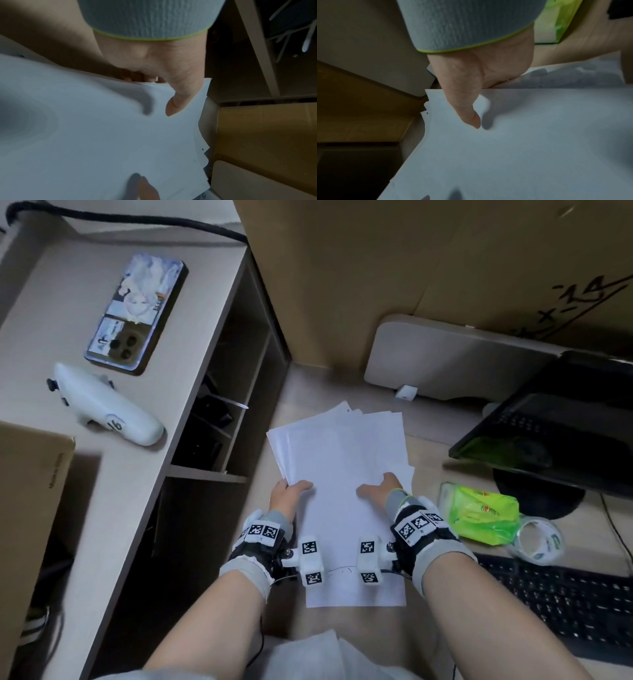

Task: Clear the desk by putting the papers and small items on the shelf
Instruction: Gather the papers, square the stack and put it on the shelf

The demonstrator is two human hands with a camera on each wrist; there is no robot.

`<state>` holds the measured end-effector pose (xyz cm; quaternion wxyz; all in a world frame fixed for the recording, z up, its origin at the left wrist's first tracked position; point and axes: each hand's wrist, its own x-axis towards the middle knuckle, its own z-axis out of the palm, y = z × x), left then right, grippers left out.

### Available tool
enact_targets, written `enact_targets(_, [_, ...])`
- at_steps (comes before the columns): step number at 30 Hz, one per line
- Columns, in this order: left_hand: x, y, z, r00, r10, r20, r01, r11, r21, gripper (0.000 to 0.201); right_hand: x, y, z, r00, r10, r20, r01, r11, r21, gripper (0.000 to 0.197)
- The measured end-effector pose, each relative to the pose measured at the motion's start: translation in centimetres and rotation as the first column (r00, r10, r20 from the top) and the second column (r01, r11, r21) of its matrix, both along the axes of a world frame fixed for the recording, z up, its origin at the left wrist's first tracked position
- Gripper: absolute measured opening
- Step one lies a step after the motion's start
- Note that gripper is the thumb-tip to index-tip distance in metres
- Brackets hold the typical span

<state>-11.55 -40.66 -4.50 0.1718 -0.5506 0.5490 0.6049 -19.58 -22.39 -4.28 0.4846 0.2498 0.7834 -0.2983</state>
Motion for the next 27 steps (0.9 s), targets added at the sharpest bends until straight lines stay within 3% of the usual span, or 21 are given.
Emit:
enact_targets(4, [0.2, 0.5, 1.1, 1.000, 0.007, -0.026, -0.008, 0.999, -0.043, 0.035, 1.9, 0.7, -0.7, 0.988, -0.119, -0.095, 0.115, 0.992, -0.043, 0.066])
enact_targets(8, [-0.1, 1.3, 1.3, 0.993, -0.060, -0.105, 0.050, 0.994, -0.099, 0.058, 3.0, 1.7, -0.6, 0.979, -0.161, -0.123, 0.153, 0.985, -0.075, 0.052])
enact_targets(9, [-0.2, 1.5, 1.2, 0.989, -0.110, -0.095, 0.101, 0.991, -0.092, 0.061, 3.3, 2.3, -0.6, 0.976, -0.173, -0.134, 0.164, 0.984, -0.074, 0.055])
enact_targets(11, [-0.6, 2.0, 1.2, 0.968, -0.249, -0.037, 0.243, 0.963, -0.117, 0.048, 3.7, 3.2, -0.3, 0.979, -0.143, -0.145, 0.142, 0.990, -0.017, 0.063])
enact_targets(13, [-0.3, 2.3, 0.6, 0.902, -0.422, 0.089, 0.431, 0.883, -0.185, 0.043, 4.3, 4.0, 0.5, 0.990, 0.010, -0.140, 0.012, 0.989, 0.149, 0.063])
enact_targets(15, [0.5, 2.4, 0.2, 0.816, -0.527, 0.237, 0.573, 0.793, -0.209, 0.054, 4.8, 4.6, 0.9, 0.989, 0.099, -0.110, -0.068, 0.964, 0.258, 0.068])
enact_targets(20, [1.4, 2.6, 0.5, 0.931, -0.318, 0.176, 0.341, 0.932, -0.121, 0.075, 4.8, 4.1, 0.6, 0.996, 0.002, -0.091, 0.018, 0.978, 0.210, 0.070])
enact_targets(24, [1.8, 2.2, 0.7, 0.959, -0.224, 0.175, 0.230, 0.973, -0.017, 0.066, 4.6, 3.1, 0.6, 0.991, -0.125, -0.048, 0.131, 0.979, 0.156, 0.084])
enact_targets(27, [2.6, 2.0, 0.3, 0.964, -0.218, 0.155, 0.221, 0.975, 0.001, 0.057, 5.3, 3.6, -1.0, 0.993, -0.118, -0.015, 0.119, 0.986, 0.118, 0.100])
